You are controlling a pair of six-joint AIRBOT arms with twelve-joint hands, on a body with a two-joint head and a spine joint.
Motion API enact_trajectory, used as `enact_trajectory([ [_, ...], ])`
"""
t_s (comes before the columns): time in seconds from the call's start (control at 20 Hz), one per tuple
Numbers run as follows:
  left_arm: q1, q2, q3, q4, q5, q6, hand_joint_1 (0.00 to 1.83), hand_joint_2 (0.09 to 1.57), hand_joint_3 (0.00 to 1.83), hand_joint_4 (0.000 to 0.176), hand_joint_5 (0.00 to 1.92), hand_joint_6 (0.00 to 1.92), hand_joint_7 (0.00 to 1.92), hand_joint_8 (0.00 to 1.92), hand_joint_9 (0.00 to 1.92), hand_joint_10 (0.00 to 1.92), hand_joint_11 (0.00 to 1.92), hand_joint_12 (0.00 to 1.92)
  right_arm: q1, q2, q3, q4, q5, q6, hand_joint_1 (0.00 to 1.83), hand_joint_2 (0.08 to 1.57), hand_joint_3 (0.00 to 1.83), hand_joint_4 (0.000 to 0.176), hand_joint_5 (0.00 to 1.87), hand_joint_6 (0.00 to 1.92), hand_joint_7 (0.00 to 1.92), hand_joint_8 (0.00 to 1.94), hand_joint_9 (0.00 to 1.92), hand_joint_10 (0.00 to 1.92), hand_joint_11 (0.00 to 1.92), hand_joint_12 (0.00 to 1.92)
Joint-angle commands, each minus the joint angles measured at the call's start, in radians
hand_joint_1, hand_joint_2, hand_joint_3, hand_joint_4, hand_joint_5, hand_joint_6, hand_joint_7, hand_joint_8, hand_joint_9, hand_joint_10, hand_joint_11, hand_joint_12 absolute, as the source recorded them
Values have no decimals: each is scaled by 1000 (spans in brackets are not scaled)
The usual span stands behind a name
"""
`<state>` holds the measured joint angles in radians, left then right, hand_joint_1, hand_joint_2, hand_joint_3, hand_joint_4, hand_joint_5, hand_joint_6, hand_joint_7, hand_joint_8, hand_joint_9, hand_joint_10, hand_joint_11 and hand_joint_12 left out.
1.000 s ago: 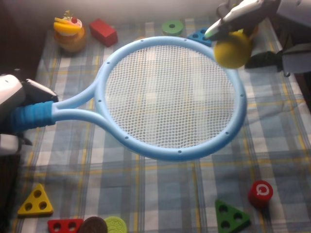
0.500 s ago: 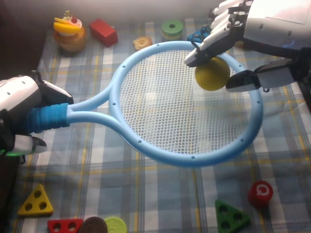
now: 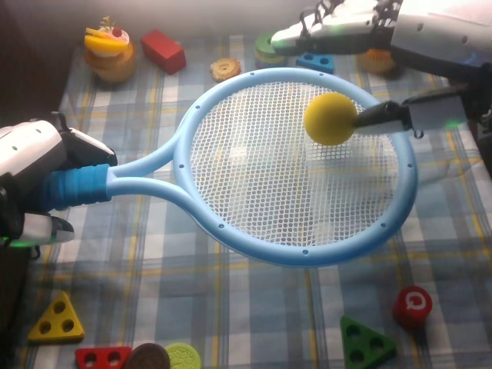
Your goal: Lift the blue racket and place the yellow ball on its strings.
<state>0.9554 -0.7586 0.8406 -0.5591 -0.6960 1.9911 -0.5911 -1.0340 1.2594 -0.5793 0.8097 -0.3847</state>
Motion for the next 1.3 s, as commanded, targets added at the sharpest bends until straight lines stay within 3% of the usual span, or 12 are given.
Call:
enact_trajectory([
  [0.0, -10, -3, 7, 16, -102, -9, 1831, 1125, 0, 176, 869, 1921, 1117, 1921, 1405, 1921, 1547, 1921, 11, 6, -3, 56, 108, 2, 1259, 1030, 1, 24, 321, 0, 443, 0, 472, 0, 6, 1086],
  [0.15, -10, -3, 15, 15, -96, -9, 1831, 1126, 0, 176, 873, 1921, 1129, 1921, 1421, 1921, 1562, 1921, 11, 19, -12, 87, 129, 2, 1340, 1166, 15, 36, 252, 0, 429, 2, 461, 2, 17, 1146],
  [0.2, -10, -3, 21, 13, -93, -9, 1831, 1141, 0, 176, 911, 1921, 1161, 1921, 1458, 1921, 1582, 1921, 11, 26, -14, 96, 133, 2, 1213, 1296, 52, 9, 217, 3, 419, 1, 445, 1, 0, 1085],
  [0.25, -10, -4, 26, 10, -90, -9, 1831, 1141, 0, 176, 911, 1921, 1161, 1921, 1458, 1921, 1582, 1921, 11, 31, -15, 102, 136, 2, 1213, 1296, 52, 9, 217, 3, 419, 1, 445, 1, 0, 1085],
  [0.3, -10, -4, 29, 8, -89, -8, 1780, 1162, 3, 176, 945, 1921, 1223, 1921, 1506, 1921, 1612, 1921, 10, 35, -17, 107, 140, 2, 1080, 1366, 58, 10, 195, 2, 392, 3, 389, 7, 0, 827],
  [0.35, -11, -4, 34, 3, -88, -6, 1802, 1173, 7, 176, 928, 1921, 1224, 1921, 1499, 1921, 1607, 1921, 4, 44, -21, 119, 150, -3, 1003, 1395, 62, 32, 160, 9, 385, 0, 335, 17, 0, 643],
  [0.45, -13, -5, 37, -15, -87, 29, 1830, 1137, 0, 176, 896, 1921, 1177, 1921, 1476, 1921, 1602, 1921, -6, 54, -30, 146, 166, -25, 977, 1430, 27, 11, 190, 1, 347, 0, 301, 1, 86, 462],
  [0.5, -14, -6, 38, -27, -87, 59, 1831, 1133, 0, 176, 895, 1921, 1170, 1921, 1456, 1921, 1580, 1921, -10, 57, -31, 160, 175, -32, 967, 1438, 25, 5, 189, 0, 340, 0, 333, 14, 130, 465],
  [0.6, -16, -8, 38, -35, -84, 80, 1831, 1136, 0, 176, 833, 1921, 1127, 1921, 1430, 1921, 1576, 1921, -14, 58, -31, 169, 181, -35, 876, 1458, 14, 19, 182, 0, 351, 0, 348, 2, 104, 535],
  [0.8, -19, -30, 59, -57, -59, 102, 1831, 1091, 0, 176, 828, 1921, 1134, 1921, 1419, 1921, 1561, 1921, -26, 59, -31, 186, 191, -41, 794, 1465, 2, 21, 206, 2, 336, 2, 384, 3, 79, 624],
  [1.05, -29, -59, 78, -85, -20, 161, 1788, 1107, 0, 175, 892, 1921, 1156, 1921, 1419, 1921, 1564, 1921, -29, 61, -31, 189, 192, -44, 835, 1453, 0, 23, 214, 0, 415, 2, 398, 1, 93, 691],
  [1.25, -31, -75, 88, -99, -3, 176, 1771, 1108, 0, 176, 860, 1921, 1117, 1921, 1382, 1921, 1536, 1921, -31, 60, -30, 190, 192, -45, 861, 1443, 0, 24, 222, 2, 412, 8, 403, 2, 99, 608],
])
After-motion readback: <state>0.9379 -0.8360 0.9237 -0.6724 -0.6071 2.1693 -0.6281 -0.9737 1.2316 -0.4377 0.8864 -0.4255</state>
